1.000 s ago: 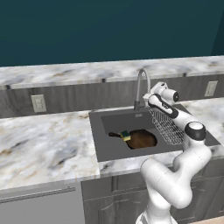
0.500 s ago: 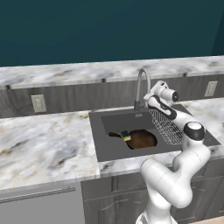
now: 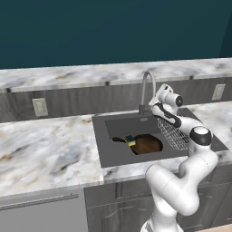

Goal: Pick the pan and sponge and place them into the sink. Then turn on the water.

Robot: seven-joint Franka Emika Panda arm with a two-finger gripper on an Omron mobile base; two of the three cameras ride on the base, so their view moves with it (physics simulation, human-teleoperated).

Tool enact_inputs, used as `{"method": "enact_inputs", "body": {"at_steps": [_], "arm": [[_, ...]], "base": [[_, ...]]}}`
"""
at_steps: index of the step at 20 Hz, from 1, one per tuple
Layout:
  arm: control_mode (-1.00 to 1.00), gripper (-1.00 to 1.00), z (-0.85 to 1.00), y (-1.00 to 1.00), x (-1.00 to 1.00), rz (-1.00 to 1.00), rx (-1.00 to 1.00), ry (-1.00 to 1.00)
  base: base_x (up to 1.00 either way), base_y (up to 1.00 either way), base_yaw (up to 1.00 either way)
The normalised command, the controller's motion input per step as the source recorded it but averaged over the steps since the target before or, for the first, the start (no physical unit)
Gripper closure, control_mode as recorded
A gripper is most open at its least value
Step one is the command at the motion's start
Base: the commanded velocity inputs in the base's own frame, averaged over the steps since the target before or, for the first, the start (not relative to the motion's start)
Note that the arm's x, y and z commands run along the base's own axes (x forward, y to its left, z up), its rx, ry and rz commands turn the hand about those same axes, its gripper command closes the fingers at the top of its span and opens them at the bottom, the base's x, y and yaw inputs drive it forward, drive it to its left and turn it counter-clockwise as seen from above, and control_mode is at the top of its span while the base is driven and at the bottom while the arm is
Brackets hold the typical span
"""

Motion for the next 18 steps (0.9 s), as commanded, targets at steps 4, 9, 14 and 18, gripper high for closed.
{"method": "enact_inputs", "body": {"at_steps": [4,9,14,18], "arm": [[-1.00,-1.00,-0.73,-0.97,0.34,-0.08,-0.02,0.00],[-1.00,-1.00,-0.73,-1.00,0.37,-0.10,0.00,0.00],[-1.00,-1.00,-0.94,-1.00,0.15,-0.09,0.00,0.02],[-1.00,-1.00,-1.00,-0.99,0.14,-0.07,0.00,0.05]], "base": [[0.00,0.00,0.00],[0.00,0.00,0.00],[0.00,0.00,0.00],[0.00,0.00,0.00]]}}
